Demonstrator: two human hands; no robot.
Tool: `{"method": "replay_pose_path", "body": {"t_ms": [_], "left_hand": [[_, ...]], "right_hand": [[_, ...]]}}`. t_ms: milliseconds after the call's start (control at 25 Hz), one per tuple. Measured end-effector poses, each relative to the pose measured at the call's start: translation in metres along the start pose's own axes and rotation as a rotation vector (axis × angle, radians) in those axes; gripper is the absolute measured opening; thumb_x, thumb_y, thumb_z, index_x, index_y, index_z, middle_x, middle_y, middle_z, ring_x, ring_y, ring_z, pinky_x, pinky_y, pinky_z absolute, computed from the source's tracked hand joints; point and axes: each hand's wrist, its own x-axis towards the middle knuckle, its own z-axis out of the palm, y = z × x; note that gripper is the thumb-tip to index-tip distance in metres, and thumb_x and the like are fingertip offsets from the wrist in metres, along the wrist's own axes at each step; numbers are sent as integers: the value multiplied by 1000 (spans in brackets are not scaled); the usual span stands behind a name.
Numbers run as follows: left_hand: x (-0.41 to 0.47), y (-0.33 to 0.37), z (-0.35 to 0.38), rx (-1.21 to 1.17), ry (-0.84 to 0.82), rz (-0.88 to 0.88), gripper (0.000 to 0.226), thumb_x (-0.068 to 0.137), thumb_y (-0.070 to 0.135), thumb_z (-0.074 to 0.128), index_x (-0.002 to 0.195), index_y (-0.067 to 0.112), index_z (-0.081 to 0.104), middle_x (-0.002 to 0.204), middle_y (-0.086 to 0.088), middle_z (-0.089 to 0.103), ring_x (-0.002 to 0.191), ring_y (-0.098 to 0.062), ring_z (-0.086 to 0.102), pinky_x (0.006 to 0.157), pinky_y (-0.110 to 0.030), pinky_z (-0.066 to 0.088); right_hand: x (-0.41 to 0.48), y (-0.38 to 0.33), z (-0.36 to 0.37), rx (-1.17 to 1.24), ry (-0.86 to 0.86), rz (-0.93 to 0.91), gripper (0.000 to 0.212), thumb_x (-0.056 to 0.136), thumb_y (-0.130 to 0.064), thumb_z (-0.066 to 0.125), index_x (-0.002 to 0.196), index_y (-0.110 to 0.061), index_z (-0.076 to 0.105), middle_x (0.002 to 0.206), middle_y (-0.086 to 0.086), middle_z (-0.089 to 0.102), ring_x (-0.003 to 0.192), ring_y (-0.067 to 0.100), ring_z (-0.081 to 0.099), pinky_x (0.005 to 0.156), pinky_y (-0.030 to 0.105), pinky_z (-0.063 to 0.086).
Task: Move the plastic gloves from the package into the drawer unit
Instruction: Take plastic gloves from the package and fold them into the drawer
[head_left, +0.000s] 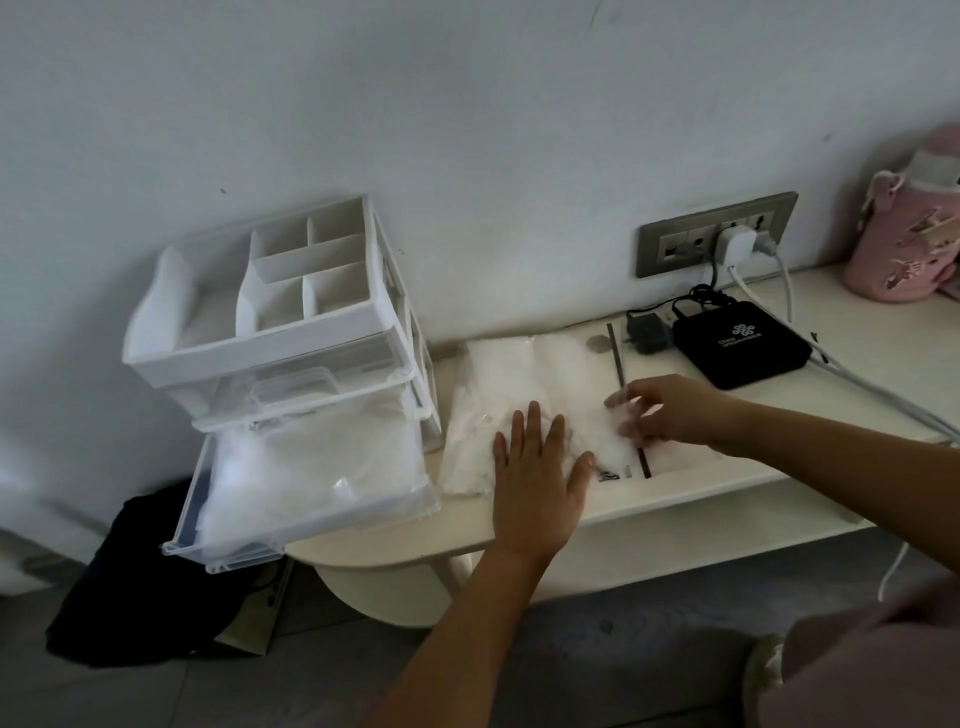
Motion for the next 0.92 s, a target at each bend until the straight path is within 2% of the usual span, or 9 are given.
{"method": "replay_pose_path", "body": {"t_ms": [80,200,400,440,520,600,680,760,920], "left_hand": [[-1,-1,1,-13,13,9,89,81,66,-8,151,21,23,161,-6,2,145,-17,-12,114,-35,-15],[-2,0,3,-19,49,16,90,82,66,-9,150,18,25,160,-7,4,144,-18,-12,114,-37,-16],[-2,-3,5,-19,100,20,89,87,65,-10,149,15,30,159,-10,12,146,-24,0,112,-44,-13],[-2,-3,6,-13,112,16,88,88,65,-9,148,14,32,158,-11,15,147,-26,6,113,-45,-9],[-2,-3,7,-19,129,-4,88,89,65,-9,147,15,34,158,-11,18,147,-28,12,114,-45,-6],[-2,-2,7,-39,106,-24,91,85,67,-12,148,16,31,158,-10,16,147,-27,10,114,-43,-7],[-1,-2,6,-24,94,-28,96,82,68,-15,148,16,31,158,-11,17,147,-27,12,115,-42,-6],[0,-1,4,2,68,-35,97,82,70,-15,148,16,31,158,-11,18,147,-28,12,115,-42,-7],[1,0,0,19,-22,-68,86,81,63,1,150,19,25,159,-8,15,148,-24,6,114,-39,-12]], "right_hand": [[5,1,2,-40,99,-21,19,82,-2,68,101,-1,70,90,3,69,70,10,63,56,12,48],[9,-1,-3,-33,259,-15,12,84,-6,68,89,3,73,75,-1,69,64,8,63,56,11,50],[4,-18,-12,-128,381,-48,9,84,-9,69,87,-3,74,74,5,70,71,16,67,72,27,57],[1,-23,-17,-138,409,-58,10,83,-10,69,89,-4,74,75,4,70,71,15,67,71,26,57],[-6,-30,-30,-161,480,-83,12,83,-11,69,93,-7,74,77,3,70,61,4,63,58,12,50],[-11,-34,-46,-126,588,-119,13,83,-11,69,96,-10,73,83,0,70,62,1,61,60,9,47],[-14,-34,-60,99,643,-156,13,83,-11,69,94,-16,73,89,-2,71,75,7,66,71,10,53],[-16,-33,-69,469,601,-195,13,83,-8,68,92,-17,72,94,3,72,81,13,70,78,18,55],[-26,-42,-79,907,544,-259,14,90,1,55,93,-8,65,87,4,67,75,11,67,75,19,57]]}}
